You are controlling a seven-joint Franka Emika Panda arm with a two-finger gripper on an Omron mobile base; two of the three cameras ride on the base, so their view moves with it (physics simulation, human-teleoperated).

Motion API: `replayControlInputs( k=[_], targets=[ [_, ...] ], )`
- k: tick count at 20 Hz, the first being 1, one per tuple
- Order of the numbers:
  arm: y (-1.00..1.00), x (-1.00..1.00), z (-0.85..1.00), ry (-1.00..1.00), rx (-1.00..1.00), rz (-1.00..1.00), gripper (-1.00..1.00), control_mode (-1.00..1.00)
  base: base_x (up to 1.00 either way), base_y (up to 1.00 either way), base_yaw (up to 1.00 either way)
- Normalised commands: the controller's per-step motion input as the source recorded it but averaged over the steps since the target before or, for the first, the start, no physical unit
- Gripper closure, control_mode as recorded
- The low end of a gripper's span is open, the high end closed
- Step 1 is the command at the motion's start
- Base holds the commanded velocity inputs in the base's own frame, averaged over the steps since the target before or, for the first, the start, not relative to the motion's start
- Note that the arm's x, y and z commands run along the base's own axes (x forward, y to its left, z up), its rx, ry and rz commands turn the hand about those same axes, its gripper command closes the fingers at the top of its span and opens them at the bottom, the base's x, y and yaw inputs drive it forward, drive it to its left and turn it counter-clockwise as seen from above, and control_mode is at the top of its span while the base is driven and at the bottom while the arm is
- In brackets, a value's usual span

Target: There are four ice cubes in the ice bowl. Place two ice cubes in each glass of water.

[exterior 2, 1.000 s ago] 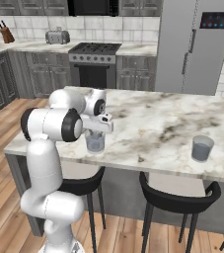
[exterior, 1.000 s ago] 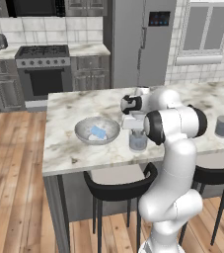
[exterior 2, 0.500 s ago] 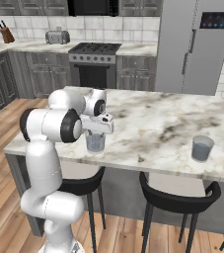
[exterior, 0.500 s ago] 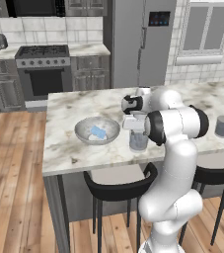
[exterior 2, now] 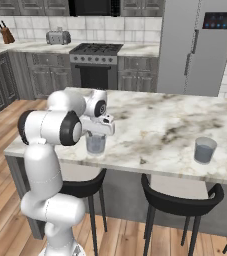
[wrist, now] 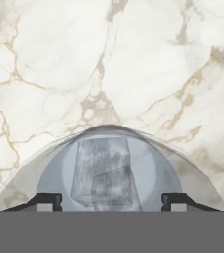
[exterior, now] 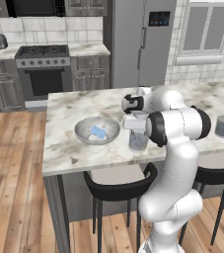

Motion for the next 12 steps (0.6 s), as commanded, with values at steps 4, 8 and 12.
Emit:
replayControlInputs(
  k=[4, 8, 12],
  targets=[
    [0.0, 0.0, 0.18, 0.0, 0.0, 0.0, -1.0, -1.0, 0.0, 0.0, 0.0],
    [0.0, 0.0, 0.0, 0.0, 0.0, 0.0, -1.0, -1.0, 0.0, 0.0, 0.0],
    [0.0, 0.01, -0.01, 0.02, 0.0, 0.0, 1.0, -1.0, 0.0, 0.0, 0.0]
  ],
)
